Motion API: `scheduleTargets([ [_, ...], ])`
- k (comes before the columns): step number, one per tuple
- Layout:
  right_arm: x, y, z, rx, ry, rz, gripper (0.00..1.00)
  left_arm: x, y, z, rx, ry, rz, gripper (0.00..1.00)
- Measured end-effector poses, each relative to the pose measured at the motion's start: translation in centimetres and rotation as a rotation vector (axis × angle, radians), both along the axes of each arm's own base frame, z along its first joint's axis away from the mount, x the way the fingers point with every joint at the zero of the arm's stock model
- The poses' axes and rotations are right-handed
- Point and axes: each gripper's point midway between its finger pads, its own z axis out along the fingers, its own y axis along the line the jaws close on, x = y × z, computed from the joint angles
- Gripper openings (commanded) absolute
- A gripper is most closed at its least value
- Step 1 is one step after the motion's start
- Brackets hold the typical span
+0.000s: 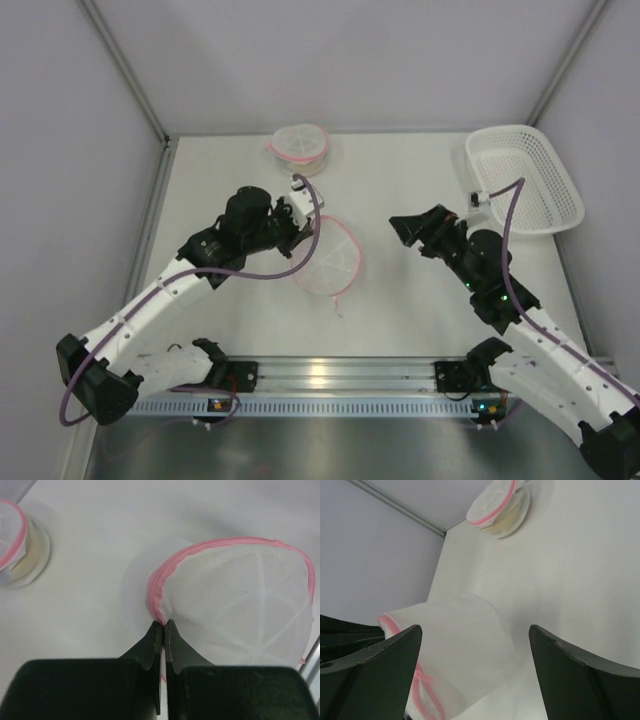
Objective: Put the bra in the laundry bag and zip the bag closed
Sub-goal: Zip the zipper on the laundry bag.
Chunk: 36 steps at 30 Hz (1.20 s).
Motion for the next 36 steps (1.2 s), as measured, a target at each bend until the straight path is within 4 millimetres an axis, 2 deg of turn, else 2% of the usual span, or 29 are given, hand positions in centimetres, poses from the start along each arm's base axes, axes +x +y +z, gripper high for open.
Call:
scheduleTargets([
  [4,-0.7,0.5,0.5,0.042,-0.016,0.037,0.88,0.7,1.3,-2.1,0.116,0.002,0.035,0.00],
  [8,-1.1,2.3,-0.6,0.068,0.000,0.135,0.83,1.4,2.0,-3.0,0.163,-0.001,0.070,0.00],
  [11,-1.2,4.3,-2.7,0.089,0.050,0.228,0.80,1.4,2.0,-3.3,0.161,-0.008,0.072,0.00],
  [13,-1.1,5.5,-4.9,0.107,0.116,0.277,0.80,1.1,2.2,-4.1,0.167,-0.003,0.069,0.00],
  [17,-1.6,6.8,-8.2,0.185,0.228,0.322,0.80,0.6,2.5,-5.3,0.183,0.011,0.065,0.00],
  [19,-1.6,7.2,-8.2,0.238,0.254,0.330,0.80,0.6,2.6,-5.3,0.183,0.011,0.065,0.00],
  [26,-1.5,8.4,-5.1,0.462,0.293,0.354,0.79,0.9,2.1,-4.8,0.159,-0.007,0.063,0.00],
  [36,-2.2,9.7,-6.1,0.564,0.449,0.372,0.75,1.1,1.7,-5.0,0.155,-0.003,0.054,0.00],
])
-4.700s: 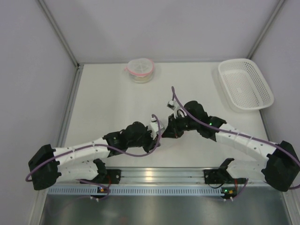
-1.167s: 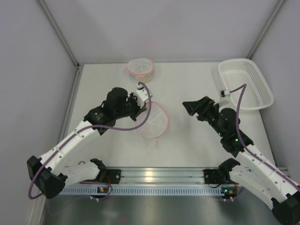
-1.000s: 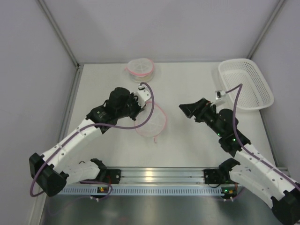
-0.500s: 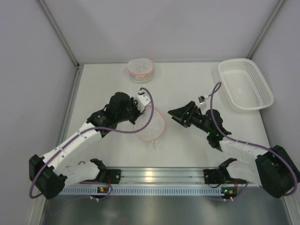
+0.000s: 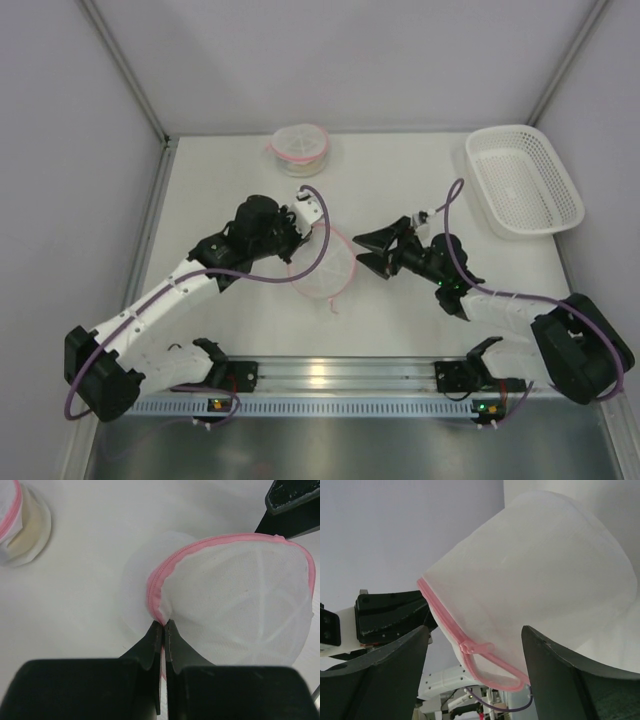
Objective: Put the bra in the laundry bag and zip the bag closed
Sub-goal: Zip the zipper on the laundry bag.
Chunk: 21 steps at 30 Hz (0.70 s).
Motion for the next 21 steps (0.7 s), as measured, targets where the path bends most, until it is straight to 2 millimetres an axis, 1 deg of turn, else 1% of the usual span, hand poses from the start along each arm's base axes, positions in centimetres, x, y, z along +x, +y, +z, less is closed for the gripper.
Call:
scheduleTargets([
  [3,-0.4,0.3,-0.4,0.003,0.030,0.016,0.73,0.0,0.0,-0.1,0.002,0.001,0.002,0.00],
  [11,-0.7,0.6,0.0,0.039,0.077,0.021,0.67,0.2,-0.1,-0.1,-0.001,0.000,0.005,0.00],
  [14,-0.7,0.7,0.0,0.044,0.088,0.024,0.63,0.2,-0.1,0.1,-0.007,-0.005,0.005,0.00],
  [15,-0.7,0.8,0.1,0.045,0.092,0.026,0.58,0.3,-0.2,0.1,-0.009,-0.006,0.006,0.00],
  [17,-0.7,1.0,0.4,0.050,0.091,0.027,0.55,0.3,-0.2,0.2,-0.014,-0.009,0.007,0.00],
  [20,-0.5,1.1,1.0,0.058,0.084,0.028,0.48,0.3,-0.2,-0.1,-0.013,-0.003,0.009,0.00],
  [21,-0.4,1.1,1.1,0.060,0.083,0.027,0.45,0.2,-0.2,-0.2,-0.012,-0.001,0.009,0.00],
])
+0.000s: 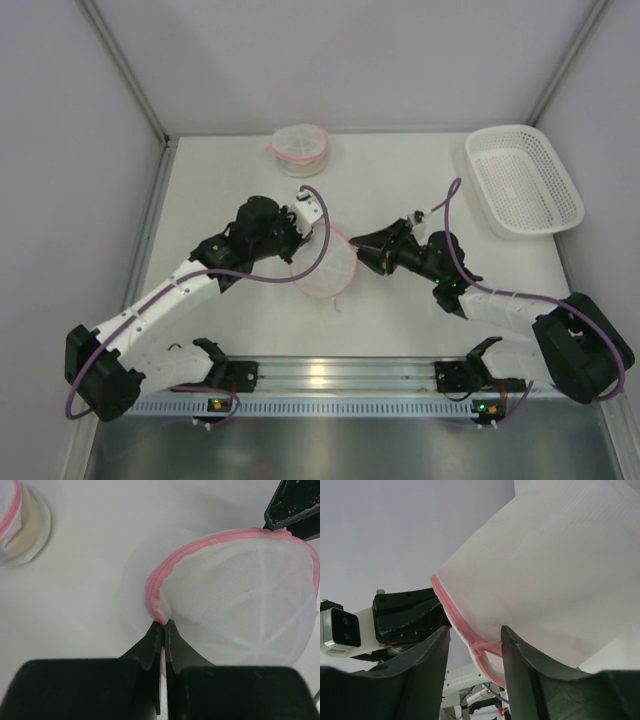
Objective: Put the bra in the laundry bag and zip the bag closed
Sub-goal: Zip the zipper on the laundry bag.
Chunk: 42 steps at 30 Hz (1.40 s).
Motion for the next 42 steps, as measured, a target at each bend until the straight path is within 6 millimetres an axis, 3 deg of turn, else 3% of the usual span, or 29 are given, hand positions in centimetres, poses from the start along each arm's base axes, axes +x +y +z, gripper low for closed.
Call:
scheduleTargets([
  [15,0.6,-0.2,-0.7,-0.084,-0.007,-0.028,0.19,-0.3,0.2,-0.1,-0.006,0.003,0.003,0.00],
  [20,1.0,-0.4,-1.0,-0.125,-0.017,-0.043,0.15,-0.3,0.2,-0.1,-0.006,0.004,0.004,0.00],
  [27,1.0,-0.9,-1.9,-0.187,-0.021,-0.058,0.00,-0.3,0.2,-0.1,-0.006,0.004,0.005,0.00],
  [34,1.2,-1.2,-1.8,-0.222,-0.044,-0.074,0.00,-0.1,0.5,0.0,-0.012,0.003,0.046,0.00],
  [42,2.5,-2.8,-1.6,-0.366,-0.104,-0.159,0.00,1.0,1.0,0.9,-0.123,0.040,0.238,0.00],
])
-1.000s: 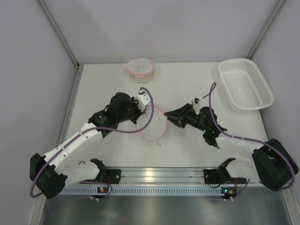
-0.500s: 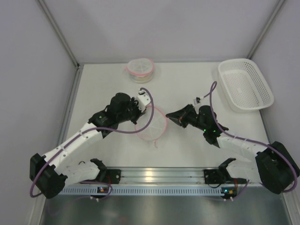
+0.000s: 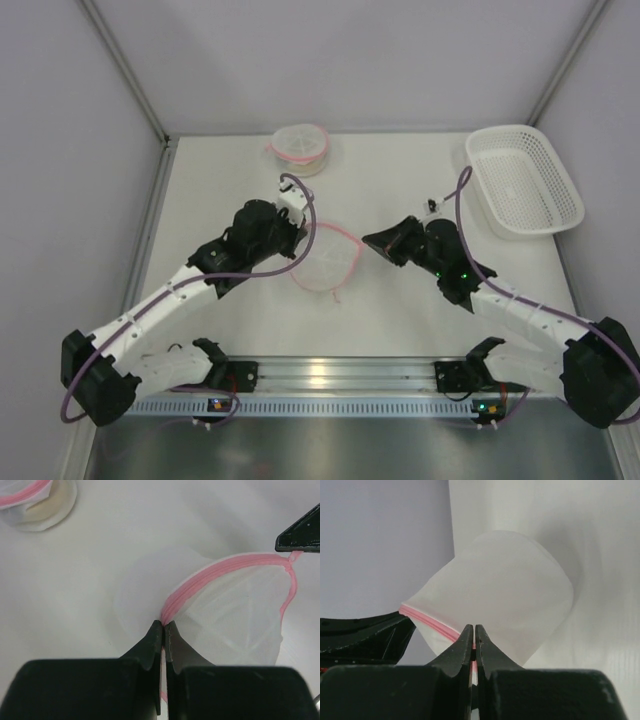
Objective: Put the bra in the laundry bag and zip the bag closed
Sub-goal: Zip the zipper on the laundry bag.
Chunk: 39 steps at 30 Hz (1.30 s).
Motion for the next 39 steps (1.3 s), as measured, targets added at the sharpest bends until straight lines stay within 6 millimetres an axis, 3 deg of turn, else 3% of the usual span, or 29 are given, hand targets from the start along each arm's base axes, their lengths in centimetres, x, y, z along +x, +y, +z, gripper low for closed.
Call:
scheduleTargets([
  [5,0.6,-1.2,0.5,-0.076,-0.049,-0.053,0.00,-1.1,-0.2,-0.5,-0.164,0.058,0.085,0.00],
  [6,0.7,-1.3,0.5,-0.096,-0.055,-0.053,0.00,-1.5,-0.2,-0.7,-0.184,0.070,0.086,0.04],
  [7,0.7,-1.4,0.4,-0.115,-0.061,-0.051,0.00,-1.9,-0.3,-1.0,-0.202,0.085,0.076,0.14],
  [8,0.7,-1.5,0.3,-0.136,-0.066,-0.049,0.00,-2.4,-0.5,-1.2,-0.215,0.099,0.058,0.31],
  [9,0.9,-1.6,0.1,-0.161,-0.075,-0.049,0.00,-2.7,-0.7,-1.2,-0.219,0.104,0.042,0.60],
  [12,1.5,-2.3,-0.4,-0.262,-0.101,-0.049,0.00,-3.0,-0.8,-0.5,-0.234,0.092,0.009,0.78],
  [16,2.1,-2.0,0.9,-0.344,-0.204,0.007,0.00,-3.4,-1.0,1.1,-0.211,0.041,-0.067,0.87],
  [22,1.4,-0.7,2.6,-0.373,-0.351,0.144,0.00,-1.6,-2.9,6.2,-0.173,-0.098,-0.184,0.86],
  [24,1.1,-0.4,2.7,-0.380,-0.379,0.183,0.00,-0.7,-4.2,6.7,-0.149,-0.114,-0.230,0.85],
  [30,0.8,0.4,5.1,-0.383,-0.480,0.259,0.00,0.7,-7.2,3.4,-0.059,-0.052,-0.373,0.84],
  [34,0.9,0.6,6.0,-0.379,-0.513,0.270,0.00,0.0,-8.3,1.1,-0.044,0.020,-0.457,0.79],
  [39,0.9,0.5,5.9,-0.382,-0.507,0.272,0.00,-1.3,-9.3,0.1,-0.075,0.087,-0.538,0.76],
])
